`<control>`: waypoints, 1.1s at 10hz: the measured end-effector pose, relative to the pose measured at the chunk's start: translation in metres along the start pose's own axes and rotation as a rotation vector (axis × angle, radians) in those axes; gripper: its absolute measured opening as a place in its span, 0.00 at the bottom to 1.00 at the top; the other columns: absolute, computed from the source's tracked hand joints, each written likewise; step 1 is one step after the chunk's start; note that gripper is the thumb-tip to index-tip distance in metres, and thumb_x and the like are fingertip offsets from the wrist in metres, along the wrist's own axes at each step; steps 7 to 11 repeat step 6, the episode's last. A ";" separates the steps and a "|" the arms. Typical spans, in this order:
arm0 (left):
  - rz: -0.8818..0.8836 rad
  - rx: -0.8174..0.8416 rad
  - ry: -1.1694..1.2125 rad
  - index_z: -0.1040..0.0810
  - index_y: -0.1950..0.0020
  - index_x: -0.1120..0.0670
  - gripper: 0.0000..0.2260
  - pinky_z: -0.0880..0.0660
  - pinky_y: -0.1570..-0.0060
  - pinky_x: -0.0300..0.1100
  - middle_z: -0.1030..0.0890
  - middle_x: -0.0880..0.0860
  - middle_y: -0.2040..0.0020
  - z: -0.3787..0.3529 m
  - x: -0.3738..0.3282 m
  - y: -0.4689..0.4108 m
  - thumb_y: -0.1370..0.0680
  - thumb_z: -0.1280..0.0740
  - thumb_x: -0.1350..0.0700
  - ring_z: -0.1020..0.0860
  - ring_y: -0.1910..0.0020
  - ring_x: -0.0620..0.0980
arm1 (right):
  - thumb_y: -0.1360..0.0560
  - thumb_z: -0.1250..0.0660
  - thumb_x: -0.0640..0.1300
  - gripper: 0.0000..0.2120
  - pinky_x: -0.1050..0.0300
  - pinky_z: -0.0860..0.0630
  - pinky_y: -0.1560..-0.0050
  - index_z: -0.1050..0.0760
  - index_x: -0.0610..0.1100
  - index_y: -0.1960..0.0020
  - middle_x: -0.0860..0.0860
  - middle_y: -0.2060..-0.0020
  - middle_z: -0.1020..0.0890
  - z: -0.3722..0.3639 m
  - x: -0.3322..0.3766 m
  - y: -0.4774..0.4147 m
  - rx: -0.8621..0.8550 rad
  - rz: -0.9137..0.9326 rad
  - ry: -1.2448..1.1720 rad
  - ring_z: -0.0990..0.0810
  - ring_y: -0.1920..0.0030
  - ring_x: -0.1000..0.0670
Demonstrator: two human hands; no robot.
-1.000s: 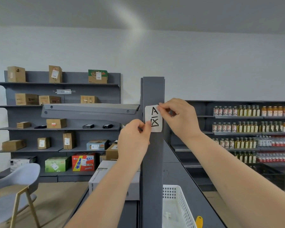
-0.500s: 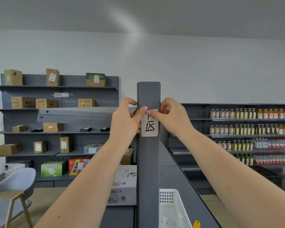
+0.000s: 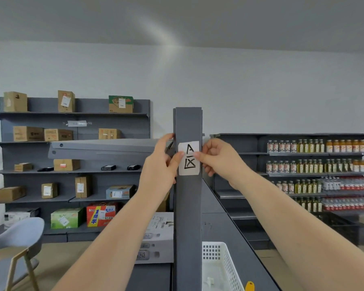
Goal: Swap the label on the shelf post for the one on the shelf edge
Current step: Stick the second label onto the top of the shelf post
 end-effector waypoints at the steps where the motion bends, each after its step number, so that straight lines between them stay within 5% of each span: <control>1: -0.017 0.028 -0.060 0.43 0.24 0.41 0.31 0.24 0.71 0.36 0.23 0.49 0.74 -0.008 0.012 0.021 0.24 0.33 0.47 0.25 0.77 0.44 | 0.30 0.26 0.48 0.15 0.56 0.26 0.72 0.28 0.40 0.56 0.48 0.71 0.23 -0.007 -0.022 0.018 0.014 0.029 0.112 0.25 0.73 0.51; 2: -0.035 0.032 -0.106 0.52 0.26 0.36 0.36 0.31 0.72 0.32 0.29 0.48 0.77 -0.013 0.017 0.030 0.26 0.32 0.41 0.32 0.77 0.43 | 0.31 0.26 0.49 0.13 0.54 0.27 0.66 0.30 0.46 0.62 0.52 0.71 0.25 -0.011 -0.025 0.023 -0.033 0.127 0.202 0.27 0.69 0.51; 4: 0.112 0.144 0.054 0.49 0.29 0.26 0.33 0.22 0.73 0.39 0.31 0.51 0.74 -0.013 0.027 0.027 0.24 0.33 0.47 0.29 0.75 0.44 | 0.28 0.29 0.47 0.13 0.66 0.31 0.68 0.30 0.41 0.59 0.54 0.69 0.27 -0.014 -0.027 0.024 -0.091 0.174 0.227 0.31 0.69 0.55; 6: 0.067 0.110 -0.099 0.45 0.29 0.30 0.26 0.20 0.63 0.37 0.18 0.50 0.63 -0.002 0.026 0.041 0.19 0.40 0.55 0.19 0.65 0.50 | 0.22 0.36 0.39 0.04 0.44 0.21 0.55 0.27 0.44 0.56 0.40 0.61 0.19 -0.012 -0.029 0.039 -0.094 0.099 0.157 0.22 0.63 0.46; 11: 0.067 0.110 -0.099 0.45 0.29 0.30 0.26 0.20 0.63 0.37 0.18 0.50 0.63 -0.002 0.026 0.041 0.19 0.40 0.55 0.19 0.65 0.50 | 0.22 0.36 0.39 0.04 0.44 0.21 0.55 0.27 0.44 0.56 0.40 0.61 0.19 -0.012 -0.029 0.039 -0.094 0.099 0.157 0.22 0.63 0.46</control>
Point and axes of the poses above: each hand's wrist, its own y-axis away from the middle knuckle, its own z-axis out of the back of the hand, x = y × z, the point moved 5 cm from there along -y, towards the middle knuckle
